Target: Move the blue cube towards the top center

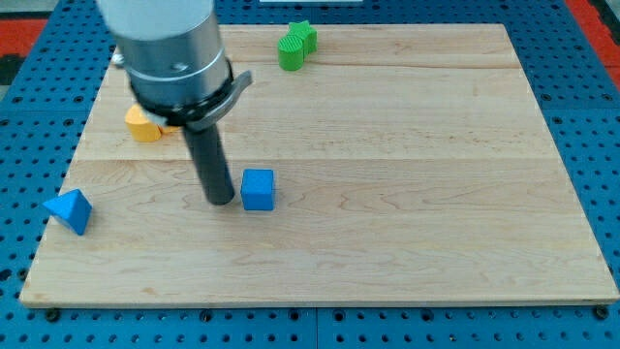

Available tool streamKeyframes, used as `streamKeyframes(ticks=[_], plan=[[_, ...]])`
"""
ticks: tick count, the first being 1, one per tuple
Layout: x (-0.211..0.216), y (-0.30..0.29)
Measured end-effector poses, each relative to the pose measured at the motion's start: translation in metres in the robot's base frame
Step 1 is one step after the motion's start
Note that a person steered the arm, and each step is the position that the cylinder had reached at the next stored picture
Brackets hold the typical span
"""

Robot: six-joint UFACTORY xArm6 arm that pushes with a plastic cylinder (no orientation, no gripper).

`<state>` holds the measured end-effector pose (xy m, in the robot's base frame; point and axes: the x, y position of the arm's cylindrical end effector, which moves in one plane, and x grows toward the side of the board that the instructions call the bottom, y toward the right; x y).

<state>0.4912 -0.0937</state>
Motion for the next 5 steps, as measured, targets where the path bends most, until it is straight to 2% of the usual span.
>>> streamKeyframes(ticks=[1,2,3,5], plan=[[0.001,0.036],[0.033,0.048],[0.035,0.080],[-0.050,0.095]])
